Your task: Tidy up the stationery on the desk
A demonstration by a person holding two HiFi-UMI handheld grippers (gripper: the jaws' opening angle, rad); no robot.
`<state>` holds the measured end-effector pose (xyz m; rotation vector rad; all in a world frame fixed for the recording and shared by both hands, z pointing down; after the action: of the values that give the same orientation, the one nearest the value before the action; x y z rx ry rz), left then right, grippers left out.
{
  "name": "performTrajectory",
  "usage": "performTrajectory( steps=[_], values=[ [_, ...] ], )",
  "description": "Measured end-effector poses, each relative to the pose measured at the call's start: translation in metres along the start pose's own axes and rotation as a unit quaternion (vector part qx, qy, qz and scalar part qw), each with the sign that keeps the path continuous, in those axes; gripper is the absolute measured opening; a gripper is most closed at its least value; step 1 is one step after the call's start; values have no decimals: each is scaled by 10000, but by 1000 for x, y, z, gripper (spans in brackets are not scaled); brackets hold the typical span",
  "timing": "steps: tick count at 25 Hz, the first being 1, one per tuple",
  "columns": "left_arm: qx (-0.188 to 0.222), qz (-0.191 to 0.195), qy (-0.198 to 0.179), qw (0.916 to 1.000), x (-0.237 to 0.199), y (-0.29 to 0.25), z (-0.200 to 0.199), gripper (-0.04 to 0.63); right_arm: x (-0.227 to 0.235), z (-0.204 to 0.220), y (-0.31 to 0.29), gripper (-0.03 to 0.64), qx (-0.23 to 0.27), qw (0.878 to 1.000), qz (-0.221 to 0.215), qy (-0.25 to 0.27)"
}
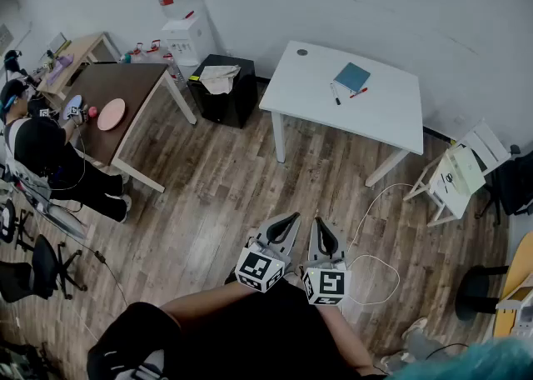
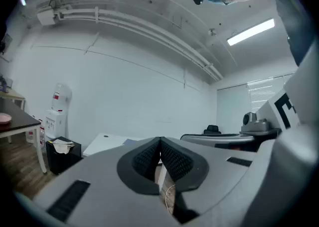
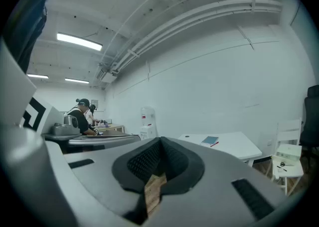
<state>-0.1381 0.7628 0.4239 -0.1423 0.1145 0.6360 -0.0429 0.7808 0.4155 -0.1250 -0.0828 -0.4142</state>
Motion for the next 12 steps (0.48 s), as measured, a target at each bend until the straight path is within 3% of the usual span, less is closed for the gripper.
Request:
performTrajectory(
  steps=[4, 9, 12],
  values=[
    [64, 25, 0, 10000, 8, -1, 5, 14, 6, 4, 9, 31, 96, 9999, 9, -33],
    [307, 503, 167, 9981, 19, -9, 8, 14, 31, 13, 18, 31, 271, 9976, 259, -582],
    [298, 598, 142, 9977, 17, -23, 10, 14, 47, 18, 12, 32, 233, 9966, 415, -669]
  ],
)
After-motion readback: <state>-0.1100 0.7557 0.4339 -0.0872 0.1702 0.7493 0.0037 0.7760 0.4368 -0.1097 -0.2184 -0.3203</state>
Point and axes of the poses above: the fingertips, and each gripper's own axes: y backward along the fingers, x to its right, z out of its underside, the point moved 5 cm from there along y, backward along the fingers, and after that the axes turned 4 degrees about -z, right-handed, at the moved point
